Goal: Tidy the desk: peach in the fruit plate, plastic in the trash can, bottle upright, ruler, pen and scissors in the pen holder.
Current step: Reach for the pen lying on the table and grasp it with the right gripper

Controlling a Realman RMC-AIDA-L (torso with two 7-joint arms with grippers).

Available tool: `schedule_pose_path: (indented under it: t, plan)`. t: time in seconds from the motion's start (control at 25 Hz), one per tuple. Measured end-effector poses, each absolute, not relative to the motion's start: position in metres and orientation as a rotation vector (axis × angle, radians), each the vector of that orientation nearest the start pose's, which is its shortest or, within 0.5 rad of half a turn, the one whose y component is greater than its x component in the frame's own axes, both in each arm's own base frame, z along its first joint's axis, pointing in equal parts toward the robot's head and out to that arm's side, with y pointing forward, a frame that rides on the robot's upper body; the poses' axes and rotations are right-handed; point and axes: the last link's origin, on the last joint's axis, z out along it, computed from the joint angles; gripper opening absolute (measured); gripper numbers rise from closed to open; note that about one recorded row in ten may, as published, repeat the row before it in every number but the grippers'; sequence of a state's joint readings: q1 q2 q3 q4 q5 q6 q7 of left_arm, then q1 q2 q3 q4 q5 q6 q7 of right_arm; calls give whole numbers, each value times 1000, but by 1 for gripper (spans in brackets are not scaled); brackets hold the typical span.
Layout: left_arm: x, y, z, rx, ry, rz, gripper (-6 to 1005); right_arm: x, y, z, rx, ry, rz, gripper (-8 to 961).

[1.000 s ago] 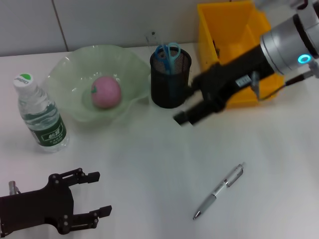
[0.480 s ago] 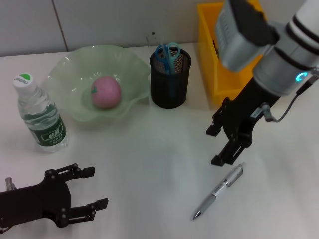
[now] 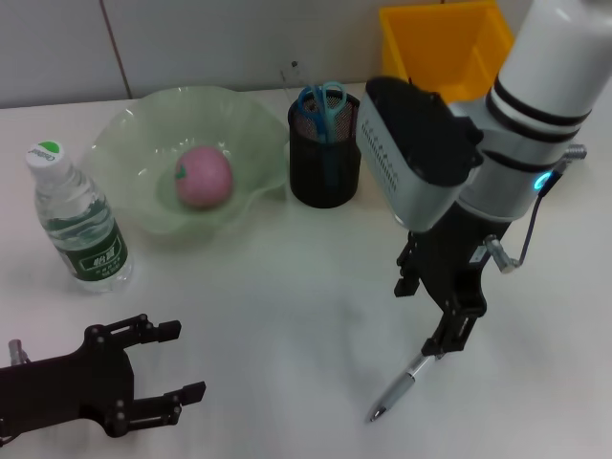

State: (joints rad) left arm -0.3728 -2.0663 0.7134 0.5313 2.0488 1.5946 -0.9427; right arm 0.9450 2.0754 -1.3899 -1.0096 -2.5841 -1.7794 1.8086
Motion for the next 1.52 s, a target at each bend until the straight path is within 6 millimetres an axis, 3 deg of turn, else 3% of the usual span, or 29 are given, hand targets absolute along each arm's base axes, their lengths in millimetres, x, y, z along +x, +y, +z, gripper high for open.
schedule_pose_path:
  t: [0.84,1.52]
  plan:
    - [-312,262,-24,-2754,-376,-672,775,150,352,-49,-3130,-543,-1132,759]
    - [-312,262,-26,-2734,-406,-689,767,148,342,-64,-3112,-765,-1232,755]
